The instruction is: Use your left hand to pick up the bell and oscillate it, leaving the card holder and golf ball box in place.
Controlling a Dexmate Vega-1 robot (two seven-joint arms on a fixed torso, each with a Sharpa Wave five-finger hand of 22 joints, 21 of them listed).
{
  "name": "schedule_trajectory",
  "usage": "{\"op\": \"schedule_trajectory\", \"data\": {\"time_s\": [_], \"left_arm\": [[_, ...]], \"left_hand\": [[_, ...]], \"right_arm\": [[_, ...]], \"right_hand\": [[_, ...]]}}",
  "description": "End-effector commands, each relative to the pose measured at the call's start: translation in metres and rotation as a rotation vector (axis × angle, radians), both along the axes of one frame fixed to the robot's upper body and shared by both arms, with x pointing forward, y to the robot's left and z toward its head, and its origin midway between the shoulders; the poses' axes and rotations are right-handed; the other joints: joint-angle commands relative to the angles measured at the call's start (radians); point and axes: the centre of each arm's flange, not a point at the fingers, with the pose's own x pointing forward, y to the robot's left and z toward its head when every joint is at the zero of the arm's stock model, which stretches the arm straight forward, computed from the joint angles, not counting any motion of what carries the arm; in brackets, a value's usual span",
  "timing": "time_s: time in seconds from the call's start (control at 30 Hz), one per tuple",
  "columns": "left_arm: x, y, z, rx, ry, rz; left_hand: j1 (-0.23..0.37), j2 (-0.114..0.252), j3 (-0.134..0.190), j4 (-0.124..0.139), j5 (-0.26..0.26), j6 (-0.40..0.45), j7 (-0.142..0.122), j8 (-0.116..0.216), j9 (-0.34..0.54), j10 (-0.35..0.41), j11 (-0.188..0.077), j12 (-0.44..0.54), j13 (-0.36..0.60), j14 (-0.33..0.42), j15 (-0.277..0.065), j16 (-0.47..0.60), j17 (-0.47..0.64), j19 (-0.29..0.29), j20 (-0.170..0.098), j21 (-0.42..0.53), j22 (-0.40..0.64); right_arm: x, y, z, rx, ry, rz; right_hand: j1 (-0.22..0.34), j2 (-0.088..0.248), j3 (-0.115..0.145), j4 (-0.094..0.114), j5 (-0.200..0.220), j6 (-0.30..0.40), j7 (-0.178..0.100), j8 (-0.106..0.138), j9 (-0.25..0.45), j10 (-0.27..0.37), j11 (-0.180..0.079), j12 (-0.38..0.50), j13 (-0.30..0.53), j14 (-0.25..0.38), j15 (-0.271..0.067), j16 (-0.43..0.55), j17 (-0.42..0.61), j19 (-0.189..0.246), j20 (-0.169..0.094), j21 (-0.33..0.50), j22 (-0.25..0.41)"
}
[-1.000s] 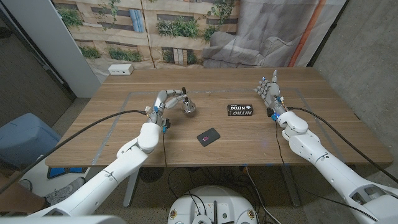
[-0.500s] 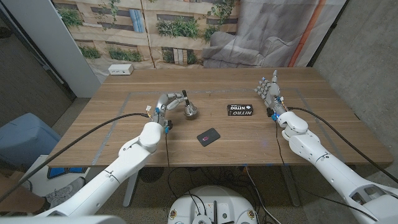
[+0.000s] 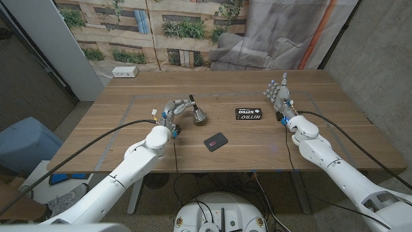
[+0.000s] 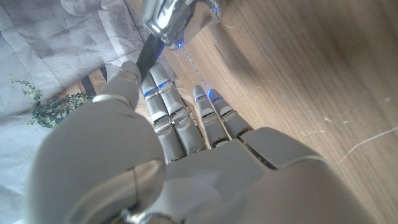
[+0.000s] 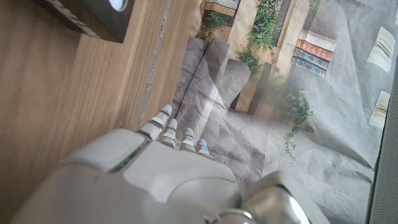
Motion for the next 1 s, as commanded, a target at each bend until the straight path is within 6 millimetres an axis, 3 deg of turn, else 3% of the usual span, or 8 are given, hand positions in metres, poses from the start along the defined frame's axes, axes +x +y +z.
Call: {"op": "schedule_trajectory", "data": {"time_s": [0.03, 0.57, 1.0], "left_arm": [[-0.003, -0.001, -0.002, -0.028, 0.047, -0.019], [-0.002, 0.0, -0.002, 0.072, -0.149, -0.022], [0.015, 0.006, -0.007, 0.127, -0.241, -0.005]], "left_hand": [[0.004, 0.013, -0.004, 0.002, 0.007, 0.053, 0.042, 0.006, 0.004, 0.007, -0.005, 0.001, 0.003, 0.009, -0.094, -0.001, 0.0, -0.003, -0.001, 0.002, 0.001], [0.007, 0.014, -0.007, 0.0, 0.007, 0.046, 0.035, 0.002, 0.005, -0.007, -0.011, -0.009, 0.003, 0.002, -0.106, -0.006, -0.002, -0.008, -0.003, 0.0, 0.002], [0.004, 0.012, -0.011, 0.002, 0.007, 0.042, 0.029, 0.001, 0.006, -0.012, -0.014, -0.011, 0.003, -0.013, -0.113, -0.009, -0.002, -0.016, -0.008, -0.003, 0.002]], "right_arm": [[0.0, 0.0, 0.0, 0.0, 0.0, 0.0], [0.0, 0.0, 0.0, 0.0, 0.0, 0.0], [0.0, 0.0, 0.0, 0.0, 0.0, 0.0]], "right_hand": [[0.003, 0.097, -0.006, -0.001, 0.006, -0.009, -0.001, 0.006, 0.003, -0.005, 0.0, 0.005, 0.001, -0.004, -0.001, 0.004, 0.004, 0.007, -0.001, 0.005, 0.003], [0.003, 0.097, -0.006, -0.001, 0.006, -0.009, -0.001, 0.006, 0.003, -0.006, 0.001, 0.005, 0.001, -0.004, 0.0, 0.003, 0.004, 0.007, -0.001, 0.005, 0.003], [0.003, 0.097, -0.006, -0.001, 0.006, -0.008, 0.0, 0.006, 0.003, -0.006, 0.002, 0.005, 0.001, -0.004, 0.0, 0.003, 0.004, 0.007, -0.001, 0.005, 0.003]]}}
